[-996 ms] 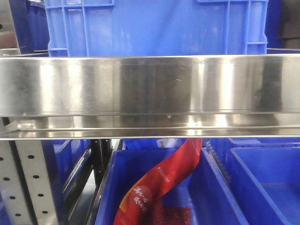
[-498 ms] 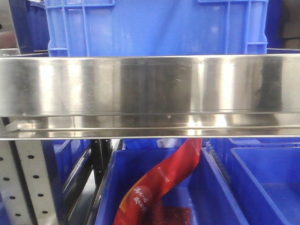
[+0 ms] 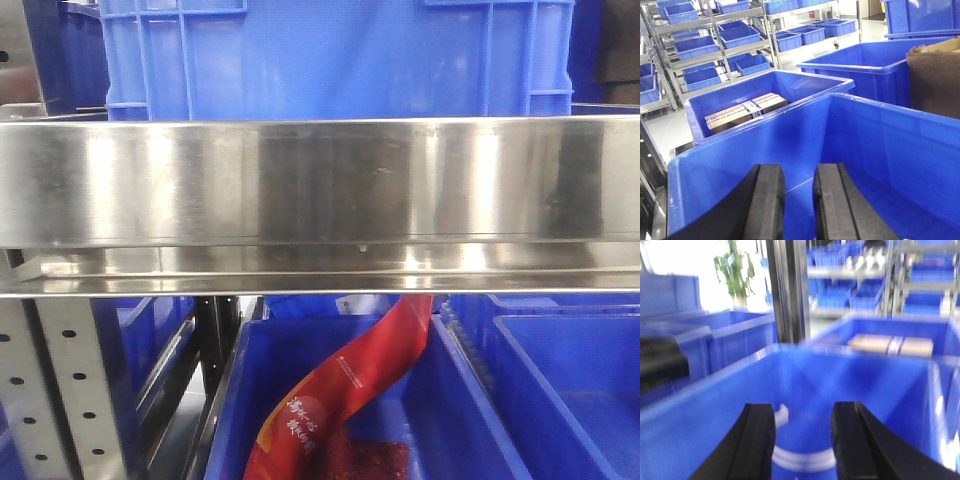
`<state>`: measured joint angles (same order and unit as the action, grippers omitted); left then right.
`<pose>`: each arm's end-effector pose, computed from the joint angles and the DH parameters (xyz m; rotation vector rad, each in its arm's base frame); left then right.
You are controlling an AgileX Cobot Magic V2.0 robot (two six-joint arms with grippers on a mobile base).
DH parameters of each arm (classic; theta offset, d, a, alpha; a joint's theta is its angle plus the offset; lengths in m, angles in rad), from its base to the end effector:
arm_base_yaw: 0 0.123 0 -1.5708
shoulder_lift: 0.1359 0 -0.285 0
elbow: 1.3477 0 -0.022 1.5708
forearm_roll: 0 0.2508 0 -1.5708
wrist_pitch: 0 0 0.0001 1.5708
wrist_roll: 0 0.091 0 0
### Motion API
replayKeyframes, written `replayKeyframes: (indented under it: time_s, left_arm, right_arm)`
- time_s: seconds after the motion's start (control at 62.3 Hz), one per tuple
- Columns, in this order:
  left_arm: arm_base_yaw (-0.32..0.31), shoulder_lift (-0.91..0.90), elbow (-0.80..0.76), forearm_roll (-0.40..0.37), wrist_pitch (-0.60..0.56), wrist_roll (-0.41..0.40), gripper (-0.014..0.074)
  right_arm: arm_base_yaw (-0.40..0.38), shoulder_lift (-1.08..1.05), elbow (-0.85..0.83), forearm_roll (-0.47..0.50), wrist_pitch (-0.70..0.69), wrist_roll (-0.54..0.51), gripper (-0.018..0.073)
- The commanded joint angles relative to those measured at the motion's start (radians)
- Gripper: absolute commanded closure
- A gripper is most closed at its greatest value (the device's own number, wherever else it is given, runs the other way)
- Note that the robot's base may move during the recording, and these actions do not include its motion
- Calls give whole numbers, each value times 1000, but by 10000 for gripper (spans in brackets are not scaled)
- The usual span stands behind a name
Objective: Grab PVC pipe and place in blue bin
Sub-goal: 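Raise both open grippers up out of the blue bin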
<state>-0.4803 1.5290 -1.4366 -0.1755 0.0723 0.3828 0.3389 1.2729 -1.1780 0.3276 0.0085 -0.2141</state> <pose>0.3262 -0.1713 0.4204 0.5662 1.5516 -0.2182 0.2791 0.0987 0.4228 -0.1818 1.5874 0.3549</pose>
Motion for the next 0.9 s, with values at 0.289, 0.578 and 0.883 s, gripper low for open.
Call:
replayKeyframes:
  time_s: [0.289,0.578,0.883]
  left_arm:
    - [-57,-98,-13,14,54,-1,482]
    - [-84,-150,-13,26,104,-1,707]
    - [-84,-210,-12,26,194,-1,707]
  right_arm:
    - [1,-116,-9,-59,113,-4,450]
    - [1,-176,-9,-59,165,-4,726]
    - [-1,-199,-7,-61,245,-4,713]
